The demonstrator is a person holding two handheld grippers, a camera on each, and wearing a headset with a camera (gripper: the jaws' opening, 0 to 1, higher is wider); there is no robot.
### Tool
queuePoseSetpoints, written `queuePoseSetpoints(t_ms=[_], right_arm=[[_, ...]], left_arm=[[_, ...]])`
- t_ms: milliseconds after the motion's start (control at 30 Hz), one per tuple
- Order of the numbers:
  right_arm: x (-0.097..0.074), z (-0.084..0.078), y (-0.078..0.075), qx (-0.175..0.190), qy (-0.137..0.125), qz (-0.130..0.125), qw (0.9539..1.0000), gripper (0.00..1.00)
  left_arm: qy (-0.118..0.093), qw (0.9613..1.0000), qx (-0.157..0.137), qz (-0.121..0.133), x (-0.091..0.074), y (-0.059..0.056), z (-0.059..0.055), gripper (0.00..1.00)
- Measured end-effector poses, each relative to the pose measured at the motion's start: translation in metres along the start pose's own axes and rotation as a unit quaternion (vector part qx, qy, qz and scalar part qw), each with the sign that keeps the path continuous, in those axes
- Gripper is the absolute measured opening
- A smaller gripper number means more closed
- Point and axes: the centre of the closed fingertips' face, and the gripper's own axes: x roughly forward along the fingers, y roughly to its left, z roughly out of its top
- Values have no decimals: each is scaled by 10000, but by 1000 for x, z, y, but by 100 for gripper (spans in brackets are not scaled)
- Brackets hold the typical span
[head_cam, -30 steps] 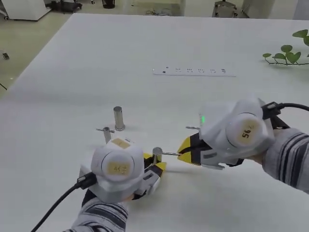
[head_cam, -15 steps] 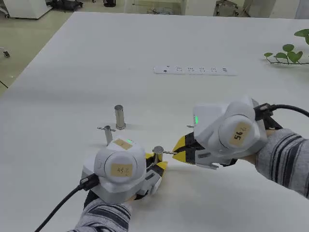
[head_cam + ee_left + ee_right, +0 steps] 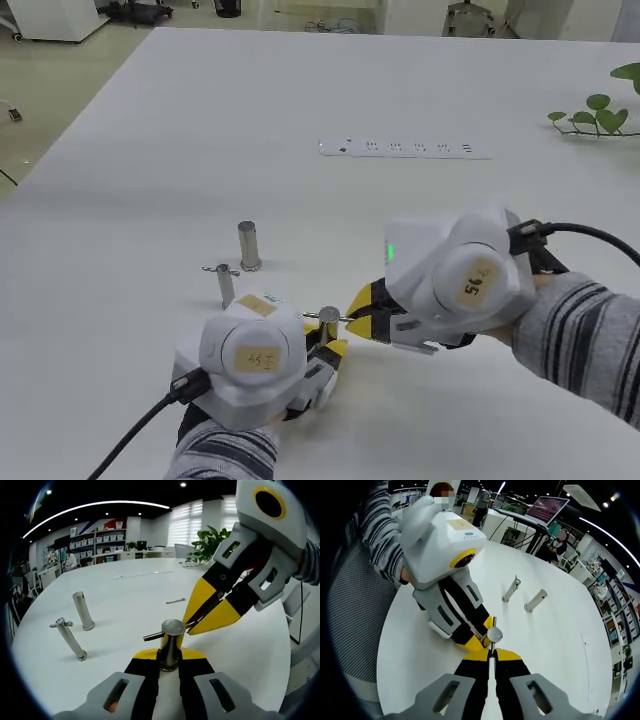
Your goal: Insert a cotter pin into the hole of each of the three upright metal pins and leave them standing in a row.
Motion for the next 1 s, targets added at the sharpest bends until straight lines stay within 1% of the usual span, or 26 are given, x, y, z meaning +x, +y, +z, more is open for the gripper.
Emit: queuePoseSetpoints(t_ms=[267,500,533,600,667,833,1000], right_arm=[[3,3,-1,17,-57,-6,10000,0],[4,4,-1,0,-74,-23,10000,0],[4,4,-1,35,-84,-10,10000,0],[3,6,0,261,-146,25,9996,3],[1,8,0,288,-189,18,9994,4],[-2,6,-1,253,-93,-29,9996,3],[-4,1,-3,310,-23,-67,9995,1]], left_arm=[[37,9999,-20,136,0,0,-1,10],[54,9998,-59,175,0,1,-2,10],[55,9998,-55,180,0,1,-2,10],[58,9998,-64,183,1,1,-2,10],[63,9998,-75,191,0,1,-2,10],[64,9997,-102,219,1,1,-2,10],[75,9995,-117,268,1,1,-3,10]])
